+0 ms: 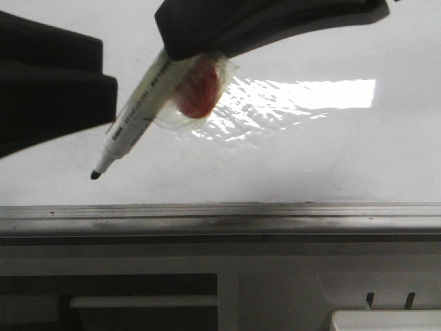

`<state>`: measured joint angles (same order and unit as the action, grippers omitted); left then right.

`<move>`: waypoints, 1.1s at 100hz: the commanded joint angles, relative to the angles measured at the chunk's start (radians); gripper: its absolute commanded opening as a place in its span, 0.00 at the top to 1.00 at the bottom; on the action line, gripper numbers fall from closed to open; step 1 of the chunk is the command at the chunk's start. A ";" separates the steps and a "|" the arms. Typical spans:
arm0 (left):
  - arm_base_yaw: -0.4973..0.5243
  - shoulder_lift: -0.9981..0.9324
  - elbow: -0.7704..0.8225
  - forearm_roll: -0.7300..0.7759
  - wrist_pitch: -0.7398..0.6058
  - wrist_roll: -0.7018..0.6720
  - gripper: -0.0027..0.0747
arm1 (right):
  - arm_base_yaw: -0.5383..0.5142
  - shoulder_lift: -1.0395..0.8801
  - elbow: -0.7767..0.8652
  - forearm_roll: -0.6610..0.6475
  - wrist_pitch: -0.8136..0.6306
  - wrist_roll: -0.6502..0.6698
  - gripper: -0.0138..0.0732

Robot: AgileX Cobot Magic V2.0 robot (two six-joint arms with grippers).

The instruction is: Write number 9 on whiteboard

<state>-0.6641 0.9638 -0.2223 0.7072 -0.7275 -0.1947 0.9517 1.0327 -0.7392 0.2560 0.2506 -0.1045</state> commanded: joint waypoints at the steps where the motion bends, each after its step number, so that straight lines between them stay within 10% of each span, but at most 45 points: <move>1: -0.003 -0.075 -0.019 -0.086 0.015 -0.022 0.62 | -0.035 -0.014 -0.058 0.001 -0.069 0.004 0.90; 66: -0.003 -0.260 -0.019 -0.413 0.178 -0.022 0.63 | -0.386 0.023 -0.245 0.057 0.005 0.003 0.90; 110: -0.003 -0.260 -0.019 -0.413 0.180 -0.022 0.63 | -0.370 0.227 -0.399 0.059 0.043 0.003 0.90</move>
<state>-0.6641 0.7083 -0.2133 0.3167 -0.4840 -0.2070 0.5680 1.2311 -1.0783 0.3141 0.3510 -0.0961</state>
